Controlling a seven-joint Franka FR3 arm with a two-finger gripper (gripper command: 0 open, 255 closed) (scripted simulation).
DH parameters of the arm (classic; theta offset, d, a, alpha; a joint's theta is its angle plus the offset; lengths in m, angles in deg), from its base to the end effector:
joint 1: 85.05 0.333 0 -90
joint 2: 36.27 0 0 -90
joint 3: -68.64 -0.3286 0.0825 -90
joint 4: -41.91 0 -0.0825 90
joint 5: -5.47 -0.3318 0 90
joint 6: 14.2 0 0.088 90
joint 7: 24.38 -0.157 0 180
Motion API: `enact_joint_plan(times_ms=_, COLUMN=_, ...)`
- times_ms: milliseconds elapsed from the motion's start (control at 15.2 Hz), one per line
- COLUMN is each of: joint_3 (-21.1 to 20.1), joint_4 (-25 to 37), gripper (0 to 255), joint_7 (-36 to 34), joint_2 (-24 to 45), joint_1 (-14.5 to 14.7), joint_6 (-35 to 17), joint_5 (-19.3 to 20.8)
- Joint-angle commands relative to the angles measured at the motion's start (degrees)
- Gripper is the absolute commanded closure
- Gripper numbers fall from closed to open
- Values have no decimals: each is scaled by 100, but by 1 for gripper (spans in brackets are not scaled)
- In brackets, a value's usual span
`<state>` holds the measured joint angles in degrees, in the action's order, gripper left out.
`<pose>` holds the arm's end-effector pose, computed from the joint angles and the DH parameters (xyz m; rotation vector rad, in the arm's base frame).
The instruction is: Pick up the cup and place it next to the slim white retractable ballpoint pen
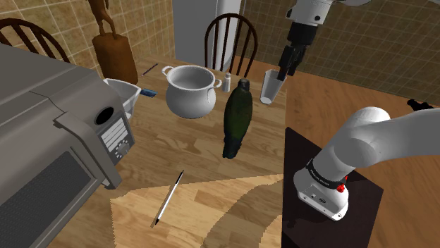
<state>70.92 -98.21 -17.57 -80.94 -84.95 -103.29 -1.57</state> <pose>0.2363 0.0082 0.5111 -2.9765 -0.1325 0.1496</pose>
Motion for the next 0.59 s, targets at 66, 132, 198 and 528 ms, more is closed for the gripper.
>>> enact_joint_plan(times_ms=66, joint_3=47, joint_4=-67, gripper=0, joint_7=103, joint_2=69, joint_1=-36, joint_6=-163, joint_5=108)
enact_joint_plan(times_ms=132, joint_3=95, joint_4=-127, gripper=0, joint_7=203, joint_2=146, joint_1=-73, joint_6=-330, joint_5=215)
enact_joint_plan(times_ms=198, joint_3=144, joint_4=-181, gripper=0, joint_7=300, joint_2=229, joint_1=-111, joint_6=-499, joint_5=319)
enact_joint_plan(times_ms=528, joint_3=398, joint_4=-351, gripper=0, joint_7=746, joint_2=751, joint_1=-305, joint_6=-1380, joint_5=815)
